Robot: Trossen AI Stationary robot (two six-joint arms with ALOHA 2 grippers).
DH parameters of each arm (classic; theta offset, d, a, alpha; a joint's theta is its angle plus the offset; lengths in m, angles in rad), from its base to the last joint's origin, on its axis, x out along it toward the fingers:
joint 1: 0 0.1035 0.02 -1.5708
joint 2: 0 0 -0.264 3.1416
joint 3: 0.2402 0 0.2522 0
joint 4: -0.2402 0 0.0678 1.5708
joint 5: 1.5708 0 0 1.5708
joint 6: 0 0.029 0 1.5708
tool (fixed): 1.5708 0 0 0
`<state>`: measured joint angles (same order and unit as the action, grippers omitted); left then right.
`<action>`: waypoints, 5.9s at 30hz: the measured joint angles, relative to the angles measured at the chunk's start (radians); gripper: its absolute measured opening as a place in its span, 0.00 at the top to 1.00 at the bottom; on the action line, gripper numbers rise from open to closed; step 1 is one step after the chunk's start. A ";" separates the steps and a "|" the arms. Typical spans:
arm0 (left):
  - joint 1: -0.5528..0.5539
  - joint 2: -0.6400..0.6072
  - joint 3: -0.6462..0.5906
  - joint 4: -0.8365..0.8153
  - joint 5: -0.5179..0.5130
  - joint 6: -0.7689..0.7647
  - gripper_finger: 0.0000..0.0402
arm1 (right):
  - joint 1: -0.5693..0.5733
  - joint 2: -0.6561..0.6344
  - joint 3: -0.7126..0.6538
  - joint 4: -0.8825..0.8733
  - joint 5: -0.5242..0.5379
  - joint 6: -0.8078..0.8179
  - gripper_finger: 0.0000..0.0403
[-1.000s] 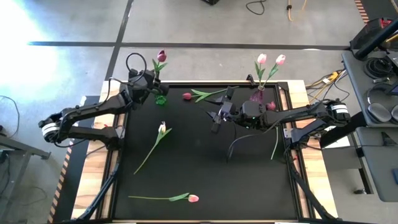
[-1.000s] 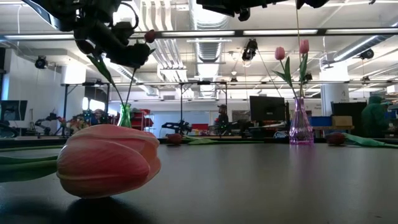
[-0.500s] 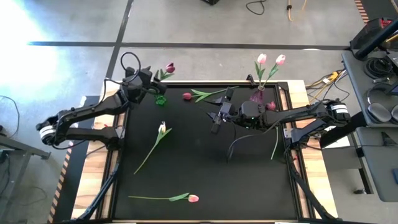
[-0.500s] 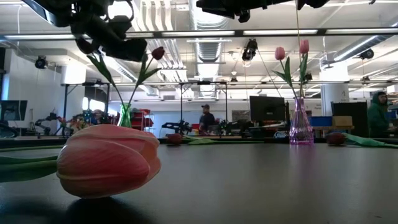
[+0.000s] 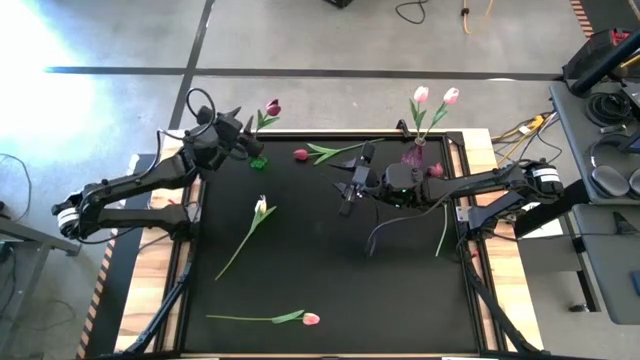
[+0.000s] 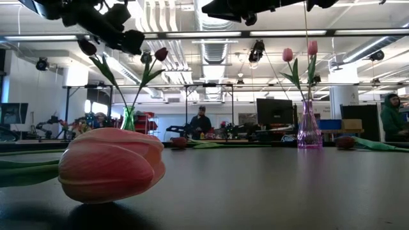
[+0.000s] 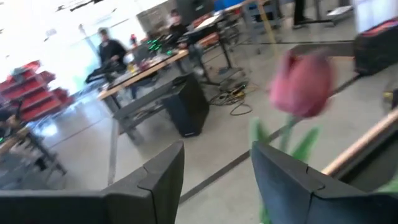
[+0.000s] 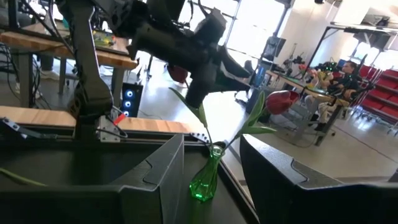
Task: Sort flowers into vase by color
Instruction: Put the pink flower into the violet vase
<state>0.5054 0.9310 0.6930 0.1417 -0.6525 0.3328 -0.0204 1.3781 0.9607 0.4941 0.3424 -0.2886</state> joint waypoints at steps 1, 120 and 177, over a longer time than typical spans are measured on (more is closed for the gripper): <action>-0.015 -0.007 0.000 -0.006 0.017 0.007 0.57 | 0.000 0.000 0.000 -0.005 0.000 0.000 0.63; -0.483 0.638 0.079 0.631 0.547 -0.265 1.00 | 0.063 -0.058 -0.363 0.320 -0.063 0.315 0.63; -0.464 0.633 0.061 0.617 0.585 -0.368 0.75 | 0.060 -0.189 -0.279 0.115 0.005 0.212 0.97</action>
<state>0.0414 1.5639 0.7543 0.7591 -0.0673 -0.0357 0.0391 1.1888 0.6815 0.6091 0.3475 -0.0767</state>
